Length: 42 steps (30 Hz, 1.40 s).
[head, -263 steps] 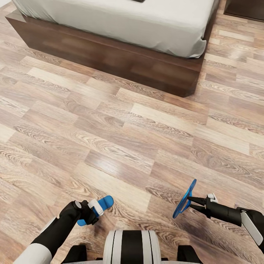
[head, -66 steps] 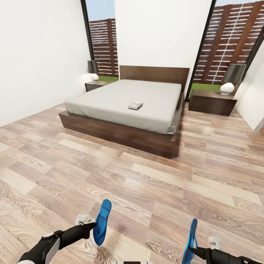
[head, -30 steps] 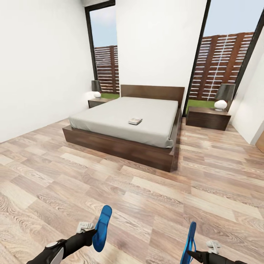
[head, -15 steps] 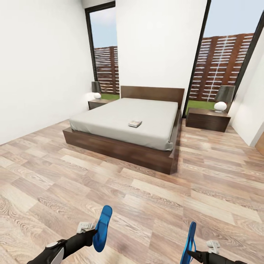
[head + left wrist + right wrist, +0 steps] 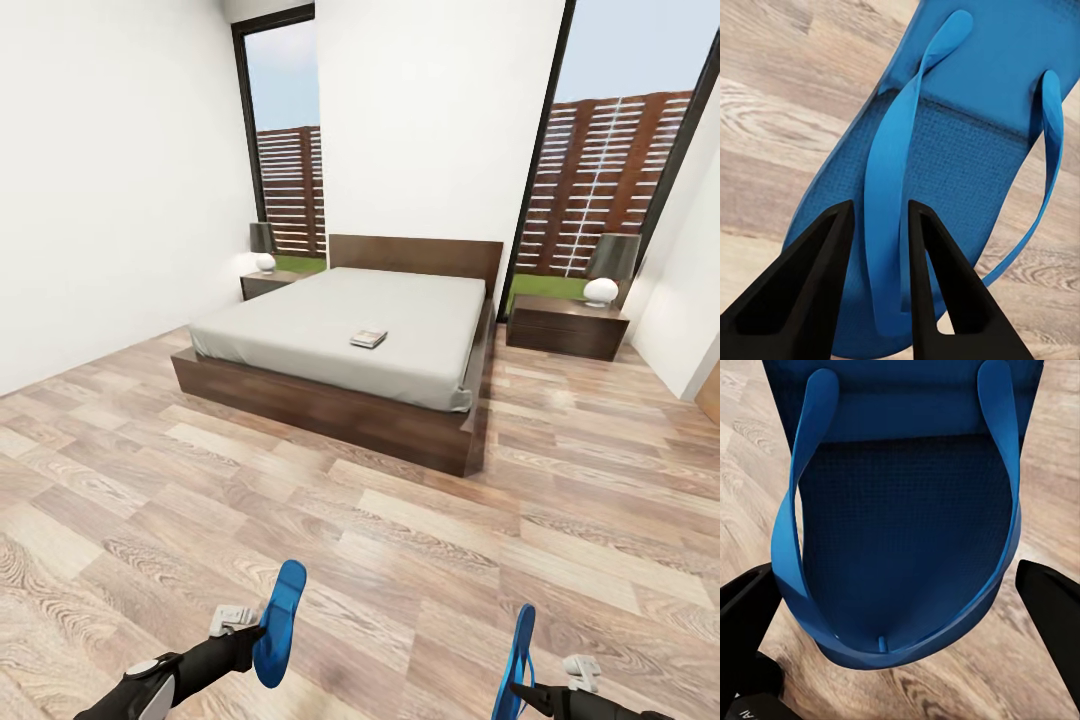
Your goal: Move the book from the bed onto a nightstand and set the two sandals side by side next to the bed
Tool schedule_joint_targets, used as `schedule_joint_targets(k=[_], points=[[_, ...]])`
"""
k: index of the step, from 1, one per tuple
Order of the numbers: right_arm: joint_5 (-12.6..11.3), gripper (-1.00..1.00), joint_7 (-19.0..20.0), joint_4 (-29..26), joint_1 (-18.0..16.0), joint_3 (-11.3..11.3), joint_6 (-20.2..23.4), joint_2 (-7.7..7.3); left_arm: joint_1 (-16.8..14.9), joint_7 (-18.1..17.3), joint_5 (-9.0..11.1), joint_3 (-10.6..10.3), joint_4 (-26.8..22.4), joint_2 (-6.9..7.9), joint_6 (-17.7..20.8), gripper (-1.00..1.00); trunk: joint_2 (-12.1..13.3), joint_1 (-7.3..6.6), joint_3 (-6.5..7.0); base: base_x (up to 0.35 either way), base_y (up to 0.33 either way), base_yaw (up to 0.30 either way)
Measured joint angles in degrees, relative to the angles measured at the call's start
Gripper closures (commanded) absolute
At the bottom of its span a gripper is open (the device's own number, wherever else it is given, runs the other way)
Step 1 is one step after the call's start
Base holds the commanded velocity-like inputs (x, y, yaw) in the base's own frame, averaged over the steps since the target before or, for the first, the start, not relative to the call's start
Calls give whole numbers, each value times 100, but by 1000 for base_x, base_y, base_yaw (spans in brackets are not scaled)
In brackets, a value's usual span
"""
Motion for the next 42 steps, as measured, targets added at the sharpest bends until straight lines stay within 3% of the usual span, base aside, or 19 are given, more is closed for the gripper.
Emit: schedule_joint_targets(k=[10,42], points=[[-1,100,-1,-2,1,1,0,0,-2,-4,-14,-9,227,-35,-8,100,0,0,0,0,0,-225],[0,100,-1,-2,2,3,0,-1,-1,5,-18,-1,249,-80,-88,100,0,0,0,0,0,-284]])
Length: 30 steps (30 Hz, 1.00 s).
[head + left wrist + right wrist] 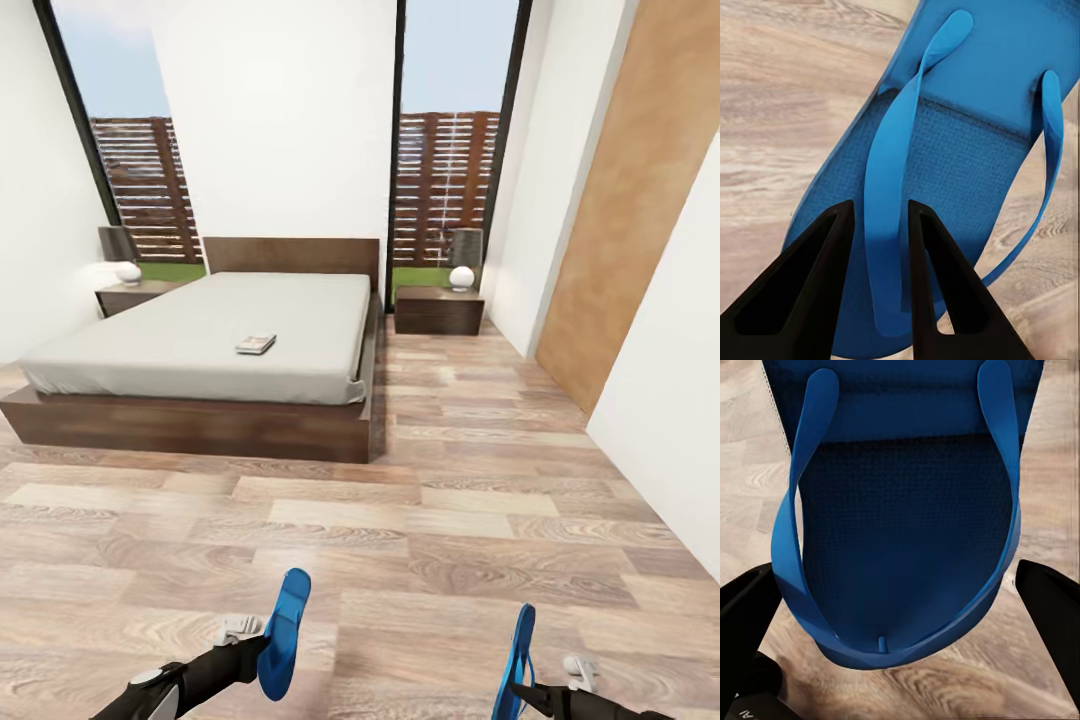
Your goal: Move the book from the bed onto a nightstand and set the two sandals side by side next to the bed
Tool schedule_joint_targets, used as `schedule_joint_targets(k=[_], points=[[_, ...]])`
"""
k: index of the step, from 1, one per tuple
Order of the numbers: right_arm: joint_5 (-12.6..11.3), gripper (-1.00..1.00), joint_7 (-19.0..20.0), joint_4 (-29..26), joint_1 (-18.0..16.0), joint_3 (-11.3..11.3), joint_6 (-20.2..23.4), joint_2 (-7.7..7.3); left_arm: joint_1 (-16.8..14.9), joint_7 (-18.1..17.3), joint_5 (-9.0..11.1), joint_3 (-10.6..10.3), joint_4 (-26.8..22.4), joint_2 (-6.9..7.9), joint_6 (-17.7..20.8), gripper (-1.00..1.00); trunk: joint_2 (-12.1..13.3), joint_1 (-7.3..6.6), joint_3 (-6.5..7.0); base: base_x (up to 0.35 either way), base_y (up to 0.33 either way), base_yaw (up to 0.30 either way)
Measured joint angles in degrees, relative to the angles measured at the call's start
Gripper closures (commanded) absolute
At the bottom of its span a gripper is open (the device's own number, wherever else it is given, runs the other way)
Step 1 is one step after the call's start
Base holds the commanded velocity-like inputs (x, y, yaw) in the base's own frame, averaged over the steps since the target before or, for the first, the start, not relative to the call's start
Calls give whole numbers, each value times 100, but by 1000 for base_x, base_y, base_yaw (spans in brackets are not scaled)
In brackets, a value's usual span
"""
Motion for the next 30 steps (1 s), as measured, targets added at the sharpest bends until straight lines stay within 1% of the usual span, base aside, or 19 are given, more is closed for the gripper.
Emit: schedule_joint_targets(k=[13,22,30], points=[[0,100,0,0,0,-1,0,2,0,0,8,-1,1,-3,0,100,0,0,0,0,0,-284],[0,100,0,0,0,0,0,2,0,0,4,0,7,-62,0,100,0,0,0,0,0,-284],[0,100,0,0,0,-2,0,-1,0,3,2,3,8,-78,0,100,0,0,0,0,0,-277]])
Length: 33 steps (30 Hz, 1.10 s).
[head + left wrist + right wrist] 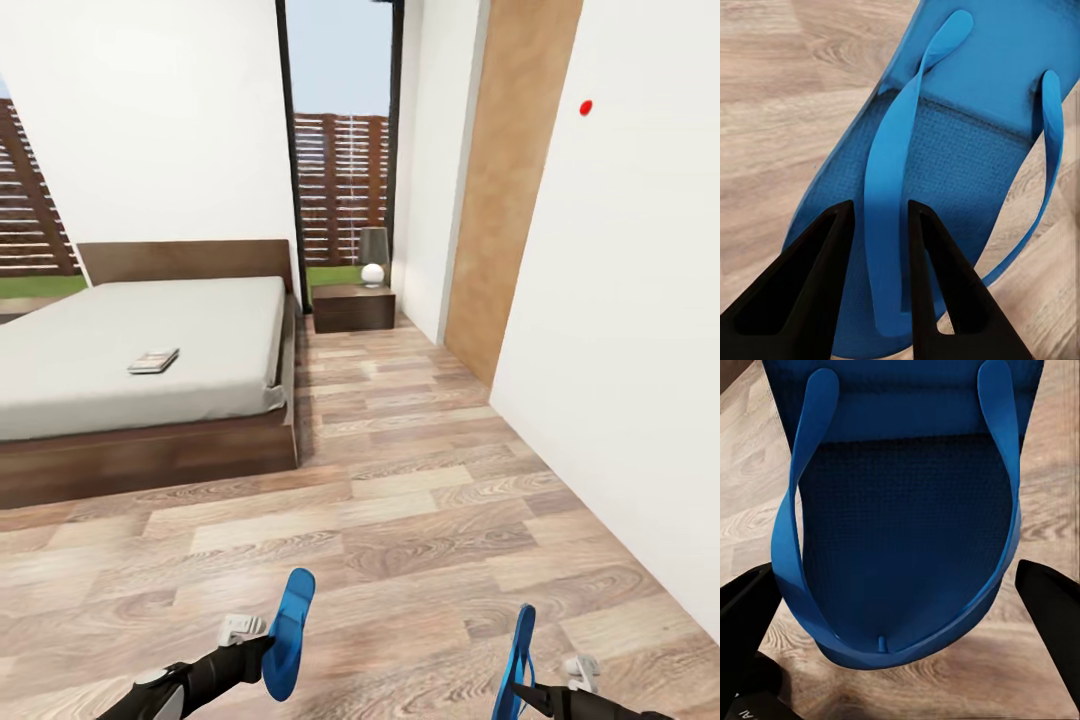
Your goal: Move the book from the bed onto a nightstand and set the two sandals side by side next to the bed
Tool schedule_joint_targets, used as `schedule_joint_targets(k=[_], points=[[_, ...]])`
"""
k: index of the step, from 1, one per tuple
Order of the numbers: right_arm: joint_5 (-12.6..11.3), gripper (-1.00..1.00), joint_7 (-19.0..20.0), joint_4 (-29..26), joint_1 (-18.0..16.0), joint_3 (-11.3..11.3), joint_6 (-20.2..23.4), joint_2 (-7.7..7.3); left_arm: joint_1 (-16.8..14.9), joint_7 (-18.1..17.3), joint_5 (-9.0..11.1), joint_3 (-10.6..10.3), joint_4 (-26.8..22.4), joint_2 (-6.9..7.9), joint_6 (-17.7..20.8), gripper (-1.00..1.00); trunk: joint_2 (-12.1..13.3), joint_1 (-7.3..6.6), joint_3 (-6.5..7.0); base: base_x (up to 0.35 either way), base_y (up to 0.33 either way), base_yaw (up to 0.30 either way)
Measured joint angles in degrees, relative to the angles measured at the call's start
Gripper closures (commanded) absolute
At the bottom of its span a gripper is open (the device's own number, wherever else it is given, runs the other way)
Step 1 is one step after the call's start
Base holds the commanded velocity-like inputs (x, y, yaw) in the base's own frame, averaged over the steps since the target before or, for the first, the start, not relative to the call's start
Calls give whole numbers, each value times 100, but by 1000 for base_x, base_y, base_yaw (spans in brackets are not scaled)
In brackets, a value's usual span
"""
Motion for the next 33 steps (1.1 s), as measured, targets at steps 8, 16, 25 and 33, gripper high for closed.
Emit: schedule_joint_targets(k=[8,16,25,33], points=[[4,100,-1,1,-2,-1,0,4,1,5,4,1,-2,0,0,100,0,0,0,0,0,-151],[6,100,-1,2,-2,-2,0,5,1,5,5,2,-3,0,0,100,0,0,4,0,0,-10],[6,100,-1,2,-2,-1,0,6,2,5,5,1,-3,0,0,100,0,0,46,0,0,-36],[5,100,-1,2,-2,1,0,4,2,5,3,0,-2,0,0,100,0,0,36,0,0,-2]])
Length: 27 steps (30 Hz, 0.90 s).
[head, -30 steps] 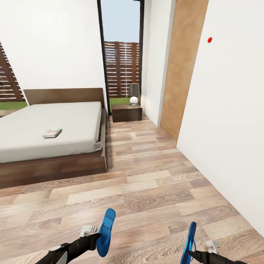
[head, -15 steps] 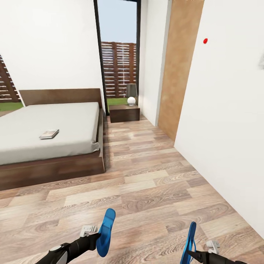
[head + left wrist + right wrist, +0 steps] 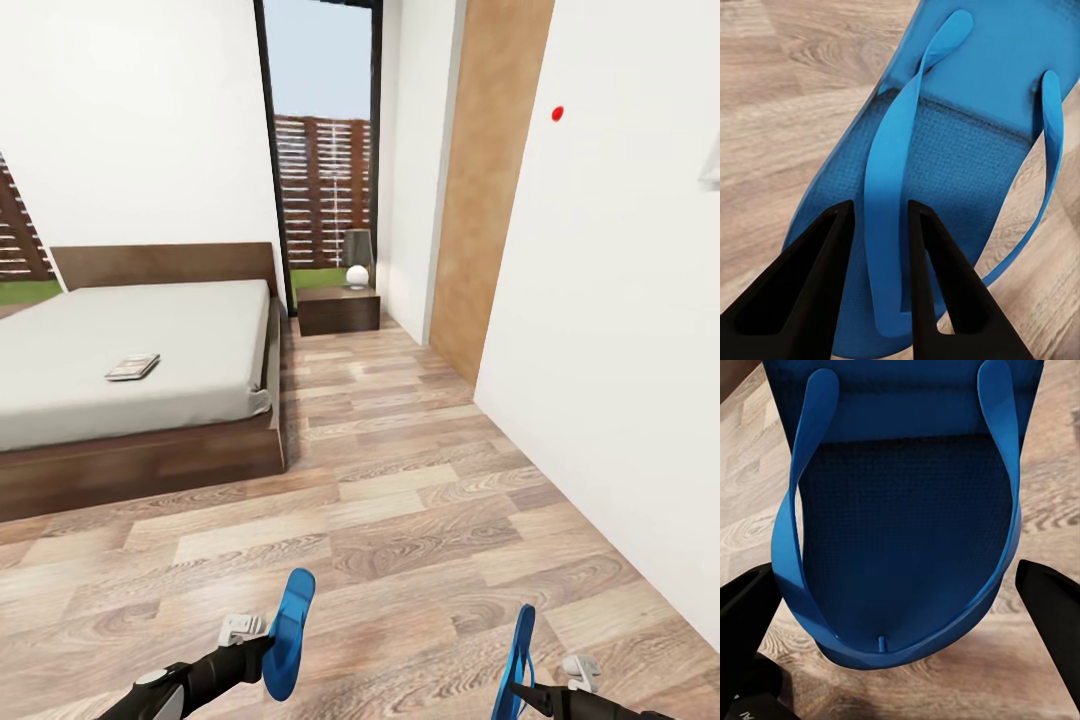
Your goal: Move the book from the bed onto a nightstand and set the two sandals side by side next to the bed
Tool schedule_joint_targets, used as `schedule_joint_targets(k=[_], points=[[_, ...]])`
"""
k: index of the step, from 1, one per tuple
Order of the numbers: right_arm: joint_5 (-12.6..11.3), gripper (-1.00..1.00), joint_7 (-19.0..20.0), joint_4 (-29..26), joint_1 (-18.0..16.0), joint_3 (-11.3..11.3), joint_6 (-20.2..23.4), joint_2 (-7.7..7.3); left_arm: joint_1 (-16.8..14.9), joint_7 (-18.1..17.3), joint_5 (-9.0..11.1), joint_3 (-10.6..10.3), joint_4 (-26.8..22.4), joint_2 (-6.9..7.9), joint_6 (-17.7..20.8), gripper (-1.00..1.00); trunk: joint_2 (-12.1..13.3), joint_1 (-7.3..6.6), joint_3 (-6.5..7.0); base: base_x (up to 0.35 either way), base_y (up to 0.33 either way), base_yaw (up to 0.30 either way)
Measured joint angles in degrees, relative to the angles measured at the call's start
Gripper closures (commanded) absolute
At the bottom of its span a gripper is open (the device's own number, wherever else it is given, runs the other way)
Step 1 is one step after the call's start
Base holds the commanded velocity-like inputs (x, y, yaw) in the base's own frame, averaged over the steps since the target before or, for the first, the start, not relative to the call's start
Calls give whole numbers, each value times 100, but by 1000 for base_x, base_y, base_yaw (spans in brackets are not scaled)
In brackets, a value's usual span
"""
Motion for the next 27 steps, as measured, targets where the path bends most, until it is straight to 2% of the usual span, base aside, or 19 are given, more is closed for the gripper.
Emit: schedule_joint_targets(k=[14,27], points=[[1,100,0,0,1,-2,0,4,0,-1,-6,6,78,0,-72,100,0,0,-66,10,0,0],[2,100,0,0,0,4,0,4,0,0,-21,-7,79,0,-96,100,0,-3,-66,296,0,0]])
